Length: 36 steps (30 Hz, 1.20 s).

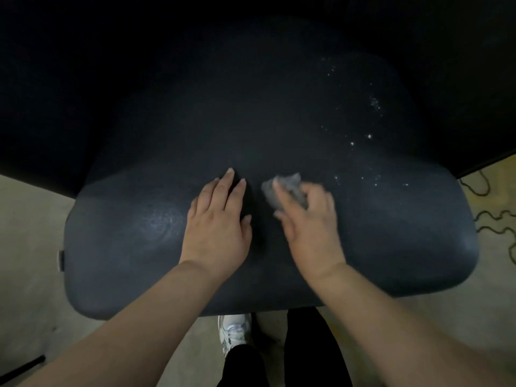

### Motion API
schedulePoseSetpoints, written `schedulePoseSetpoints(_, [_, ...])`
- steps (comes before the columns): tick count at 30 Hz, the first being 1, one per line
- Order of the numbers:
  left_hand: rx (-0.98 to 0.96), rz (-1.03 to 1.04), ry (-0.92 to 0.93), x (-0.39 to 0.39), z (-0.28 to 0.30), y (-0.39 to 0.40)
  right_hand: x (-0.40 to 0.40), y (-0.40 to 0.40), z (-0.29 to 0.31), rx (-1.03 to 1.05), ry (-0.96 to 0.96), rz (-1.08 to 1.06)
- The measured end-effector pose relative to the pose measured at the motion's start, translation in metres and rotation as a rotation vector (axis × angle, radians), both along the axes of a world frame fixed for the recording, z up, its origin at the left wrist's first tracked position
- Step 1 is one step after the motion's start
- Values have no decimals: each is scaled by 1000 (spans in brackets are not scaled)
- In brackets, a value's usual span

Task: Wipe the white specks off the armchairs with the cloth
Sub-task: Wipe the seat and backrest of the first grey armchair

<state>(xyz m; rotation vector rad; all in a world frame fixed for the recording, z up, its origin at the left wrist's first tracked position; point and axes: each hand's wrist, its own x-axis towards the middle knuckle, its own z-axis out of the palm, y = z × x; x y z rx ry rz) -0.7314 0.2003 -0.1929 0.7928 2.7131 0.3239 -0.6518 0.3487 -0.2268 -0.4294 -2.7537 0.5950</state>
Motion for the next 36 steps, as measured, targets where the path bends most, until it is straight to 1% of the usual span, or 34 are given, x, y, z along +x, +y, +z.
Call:
schedulePoseSetpoints(2, [-9,-13,-7,1,1,-3,32,-10,-3,26,-11,97])
schedulePoseSetpoints(4, [-22,-30,-15,2,1,-6,49,8,-3,62,-2,84])
schedulePoseSetpoints(7, [-20,-43,-3,2,0,-11,40,38,-1,38,0,-97])
schedulePoseSetpoints(9, [-14,-45,-3,2,0,-11,26,34,1,-3,-1,-191])
schedulePoseSetpoints(11, [-27,-56,-9,2,1,-9,23,9,-2,3,11,-139])
schedulePoseSetpoints(14, [-36,-83,-19,3,2,-5,49,-24,-12,44,11,19])
schedulePoseSetpoints(17, [-39,-98,-18,4,2,1,71,-8,-13,127,-4,74])
schedulePoseSetpoints(19, [-25,-94,-6,3,2,6,70,19,-11,144,29,12])
schedulePoseSetpoints(21, [-18,-95,-4,0,1,12,57,40,-7,87,54,-125])
schedulePoseSetpoints(23, [-26,-111,-5,-3,2,18,44,36,-5,32,67,-189])
schedulePoseSetpoints(24, [-29,-119,-8,-5,2,22,42,25,-6,28,69,-167])
schedulePoseSetpoints(27, [-25,-133,-11,-9,4,33,53,1,-12,83,40,11])
schedulePoseSetpoints(29, [-11,-129,-5,-11,5,42,58,22,-11,117,31,49])
schedulePoseSetpoints(31, [-2,-125,-2,-13,5,50,54,58,-7,120,21,-44])
schedulePoseSetpoints(33, [-1,-122,2,-18,6,56,39,92,-1,85,-32,-186])
schedulePoseSetpoints(34, [-1,-122,4,-20,6,60,30,99,1,62,-50,-223])
schedulePoseSetpoints(35, [-2,-124,4,-22,5,63,21,98,3,53,-53,-219])
schedulePoseSetpoints(36, [-4,-125,4,-23,5,66,13,91,4,57,-49,-170])
